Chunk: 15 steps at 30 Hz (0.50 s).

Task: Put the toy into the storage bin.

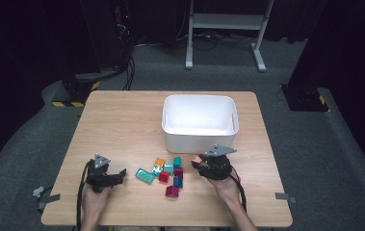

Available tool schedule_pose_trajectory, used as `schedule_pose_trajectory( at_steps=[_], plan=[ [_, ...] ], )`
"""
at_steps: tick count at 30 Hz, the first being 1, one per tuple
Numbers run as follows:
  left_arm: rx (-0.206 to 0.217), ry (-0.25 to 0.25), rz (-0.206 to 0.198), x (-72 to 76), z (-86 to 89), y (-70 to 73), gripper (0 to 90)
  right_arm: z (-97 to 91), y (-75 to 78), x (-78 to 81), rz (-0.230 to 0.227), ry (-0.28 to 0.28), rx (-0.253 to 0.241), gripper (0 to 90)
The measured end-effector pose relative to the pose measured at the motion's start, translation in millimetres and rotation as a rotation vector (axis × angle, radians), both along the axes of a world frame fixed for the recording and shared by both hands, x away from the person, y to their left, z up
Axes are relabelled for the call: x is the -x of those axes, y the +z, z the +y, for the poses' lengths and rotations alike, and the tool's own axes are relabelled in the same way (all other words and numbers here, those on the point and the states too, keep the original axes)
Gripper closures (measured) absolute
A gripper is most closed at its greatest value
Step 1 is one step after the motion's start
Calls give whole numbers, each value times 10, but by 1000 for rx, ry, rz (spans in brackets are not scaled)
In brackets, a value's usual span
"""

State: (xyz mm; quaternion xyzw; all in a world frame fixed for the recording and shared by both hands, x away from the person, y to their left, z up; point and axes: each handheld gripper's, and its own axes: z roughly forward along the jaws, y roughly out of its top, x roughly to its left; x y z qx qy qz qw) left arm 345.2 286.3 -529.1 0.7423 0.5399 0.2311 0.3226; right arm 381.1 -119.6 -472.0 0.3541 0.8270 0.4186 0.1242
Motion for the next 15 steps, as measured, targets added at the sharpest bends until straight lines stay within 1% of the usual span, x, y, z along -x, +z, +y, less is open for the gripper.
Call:
schedule_pose_trajectory(
  at_steps=[6, 15],
  plan=[
    [1, 2, -1, -1, -3, -1, 115, -31, 41, 4, -7, -3, -3, 591],
    [1, 1, -1, -2, -3, -1, 115, -104, 189, 8, -19, -3, -2, 591]
  ],
)
